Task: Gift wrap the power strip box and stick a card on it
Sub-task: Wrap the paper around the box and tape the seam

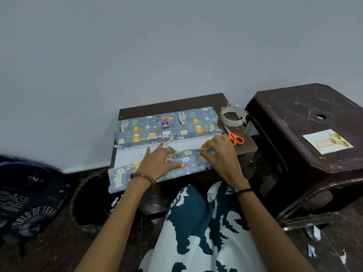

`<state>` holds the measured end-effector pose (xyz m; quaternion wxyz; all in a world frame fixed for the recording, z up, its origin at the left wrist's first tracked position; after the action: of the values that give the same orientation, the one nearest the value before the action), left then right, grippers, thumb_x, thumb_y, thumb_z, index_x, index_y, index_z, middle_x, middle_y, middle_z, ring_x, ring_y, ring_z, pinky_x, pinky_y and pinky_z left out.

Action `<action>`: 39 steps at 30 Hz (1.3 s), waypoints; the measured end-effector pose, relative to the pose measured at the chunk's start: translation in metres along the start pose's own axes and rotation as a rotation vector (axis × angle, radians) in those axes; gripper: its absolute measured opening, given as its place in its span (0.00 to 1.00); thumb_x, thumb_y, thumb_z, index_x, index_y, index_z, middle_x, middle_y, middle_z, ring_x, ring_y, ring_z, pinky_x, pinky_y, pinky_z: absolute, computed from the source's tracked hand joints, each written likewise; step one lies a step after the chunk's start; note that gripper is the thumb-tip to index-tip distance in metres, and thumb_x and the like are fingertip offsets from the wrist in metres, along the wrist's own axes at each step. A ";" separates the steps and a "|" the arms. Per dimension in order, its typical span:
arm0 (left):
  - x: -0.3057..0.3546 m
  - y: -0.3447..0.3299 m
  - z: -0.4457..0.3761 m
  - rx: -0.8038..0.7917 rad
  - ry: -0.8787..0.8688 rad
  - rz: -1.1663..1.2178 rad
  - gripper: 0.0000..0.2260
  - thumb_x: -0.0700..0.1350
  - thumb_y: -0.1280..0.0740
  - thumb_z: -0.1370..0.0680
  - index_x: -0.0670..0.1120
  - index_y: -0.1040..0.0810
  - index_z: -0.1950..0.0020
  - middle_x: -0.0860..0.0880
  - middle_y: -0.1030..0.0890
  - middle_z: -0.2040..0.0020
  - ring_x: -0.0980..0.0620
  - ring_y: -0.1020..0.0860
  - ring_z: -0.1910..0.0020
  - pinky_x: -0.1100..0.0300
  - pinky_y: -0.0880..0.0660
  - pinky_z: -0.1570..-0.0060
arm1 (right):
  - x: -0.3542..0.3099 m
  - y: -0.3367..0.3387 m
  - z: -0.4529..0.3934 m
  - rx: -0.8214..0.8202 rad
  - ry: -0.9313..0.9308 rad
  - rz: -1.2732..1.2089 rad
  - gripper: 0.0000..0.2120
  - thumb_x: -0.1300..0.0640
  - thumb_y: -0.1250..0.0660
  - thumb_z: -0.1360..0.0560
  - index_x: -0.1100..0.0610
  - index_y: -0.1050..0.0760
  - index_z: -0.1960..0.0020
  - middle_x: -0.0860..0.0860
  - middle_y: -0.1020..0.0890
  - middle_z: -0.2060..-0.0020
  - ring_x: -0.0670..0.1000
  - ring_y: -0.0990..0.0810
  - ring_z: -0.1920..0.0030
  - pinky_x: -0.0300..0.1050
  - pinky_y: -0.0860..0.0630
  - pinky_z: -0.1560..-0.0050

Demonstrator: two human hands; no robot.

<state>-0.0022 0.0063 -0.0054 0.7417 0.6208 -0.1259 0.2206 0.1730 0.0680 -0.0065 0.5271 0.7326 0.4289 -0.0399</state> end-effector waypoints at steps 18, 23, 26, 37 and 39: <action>0.049 0.131 -0.135 0.542 0.043 -0.505 0.10 0.34 0.43 0.23 0.41 0.24 0.48 0.45 0.30 0.65 0.41 0.23 0.56 0.56 0.36 0.62 | 0.017 -0.007 -0.070 0.044 0.094 0.018 0.24 0.39 0.40 0.27 0.50 0.29 0.37 0.51 0.29 0.35 0.53 0.32 0.33 0.60 0.35 0.34; 0.037 0.118 -0.160 0.506 0.087 -0.422 0.08 0.34 0.44 0.22 0.40 0.27 0.49 0.43 0.27 0.60 0.40 0.24 0.55 0.55 0.35 0.62 | 0.018 -0.022 -0.099 -0.025 0.191 0.114 0.24 0.36 0.43 0.29 0.48 0.24 0.41 0.51 0.25 0.40 0.53 0.30 0.35 0.62 0.35 0.35; 0.026 0.101 -0.168 0.449 0.071 -0.420 0.06 0.33 0.45 0.22 0.42 0.32 0.54 0.47 0.34 0.67 0.42 0.29 0.61 0.55 0.36 0.63 | 0.020 -0.030 -0.111 -0.189 0.133 0.107 0.34 0.30 0.49 0.35 0.45 0.27 0.36 0.48 0.28 0.34 0.50 0.35 0.31 0.57 0.42 0.29; -0.005 0.052 -0.174 0.131 0.012 -0.198 0.25 0.53 0.45 0.19 0.42 0.42 0.26 0.41 0.21 0.49 0.42 0.23 0.47 0.55 0.29 0.54 | 0.028 -0.055 -0.097 -0.454 0.166 0.218 0.33 0.40 0.34 0.28 0.43 0.43 0.27 0.49 0.44 0.26 0.50 0.49 0.25 0.53 0.56 0.26; -0.005 0.047 -0.174 0.071 0.005 -0.261 0.28 0.61 0.44 0.22 0.45 0.39 0.28 0.43 0.27 0.36 0.44 0.28 0.38 0.51 0.29 0.43 | 0.028 -0.055 -0.095 -0.426 0.166 0.228 0.31 0.41 0.35 0.27 0.44 0.42 0.27 0.49 0.43 0.26 0.50 0.47 0.26 0.53 0.55 0.26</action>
<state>-0.0447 0.1812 -0.0009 0.7420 0.6572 -0.0345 0.1280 0.1165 0.1651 -0.0195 0.6337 0.6493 0.3842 0.1713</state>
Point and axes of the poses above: each hand's wrist, its own z-axis away from the middle knuckle, its own y-axis out of the back of the hand, x = y × z, the point moved 6 cm from there along -z, towards the middle knuckle
